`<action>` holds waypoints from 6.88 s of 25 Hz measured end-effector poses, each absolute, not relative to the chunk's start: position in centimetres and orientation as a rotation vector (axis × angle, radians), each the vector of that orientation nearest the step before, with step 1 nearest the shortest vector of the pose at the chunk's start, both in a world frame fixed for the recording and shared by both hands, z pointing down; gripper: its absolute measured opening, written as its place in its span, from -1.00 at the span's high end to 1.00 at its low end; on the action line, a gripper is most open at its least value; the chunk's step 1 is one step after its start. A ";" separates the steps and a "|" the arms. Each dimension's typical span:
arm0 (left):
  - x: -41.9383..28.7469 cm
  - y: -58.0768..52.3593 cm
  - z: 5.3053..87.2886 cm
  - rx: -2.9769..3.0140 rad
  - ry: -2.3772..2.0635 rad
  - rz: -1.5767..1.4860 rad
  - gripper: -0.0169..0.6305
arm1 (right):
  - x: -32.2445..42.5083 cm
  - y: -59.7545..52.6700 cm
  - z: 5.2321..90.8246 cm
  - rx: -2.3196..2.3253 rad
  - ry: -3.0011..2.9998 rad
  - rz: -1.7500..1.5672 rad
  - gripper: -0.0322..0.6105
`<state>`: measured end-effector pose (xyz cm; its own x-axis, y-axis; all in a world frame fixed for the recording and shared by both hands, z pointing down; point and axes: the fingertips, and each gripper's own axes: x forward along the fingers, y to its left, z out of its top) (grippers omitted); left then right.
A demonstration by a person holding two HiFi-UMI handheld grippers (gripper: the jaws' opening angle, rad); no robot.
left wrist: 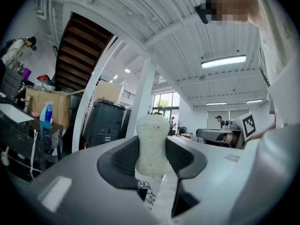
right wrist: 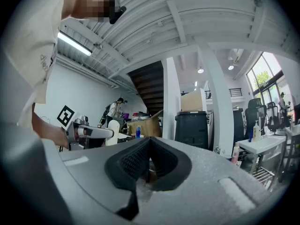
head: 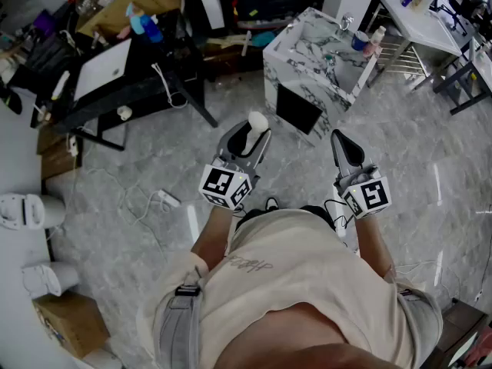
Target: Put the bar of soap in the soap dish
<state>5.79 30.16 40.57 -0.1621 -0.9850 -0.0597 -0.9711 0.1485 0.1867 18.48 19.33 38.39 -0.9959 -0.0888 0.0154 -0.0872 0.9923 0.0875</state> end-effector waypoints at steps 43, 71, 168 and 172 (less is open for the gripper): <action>-15.0 3.0 36.8 2.120 -2.185 -0.118 0.33 | -0.3 -6.4 45.6 0.361 -3.085 0.218 0.92; -26.6 -11.8 40.7 2.482 -1.665 -0.170 0.33 | -8.1 -15.1 42.0 1.032 -2.914 0.134 0.92; -20.5 -22.0 53.0 2.378 -1.459 0.480 0.86 | -4.2 -21.0 44.3 1.032 -2.896 0.166 0.92; -20.4 -19.6 49.5 2.404 -1.524 0.416 0.89 | -5.2 -20.0 43.0 0.989 -2.917 0.122 0.92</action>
<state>-20.44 -19.61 49.46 0.4074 -0.8322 0.3761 -0.9079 -0.4135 0.0684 -5.20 -19.99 43.01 -0.7923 -0.6046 0.0816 -0.6093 0.7909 -0.0561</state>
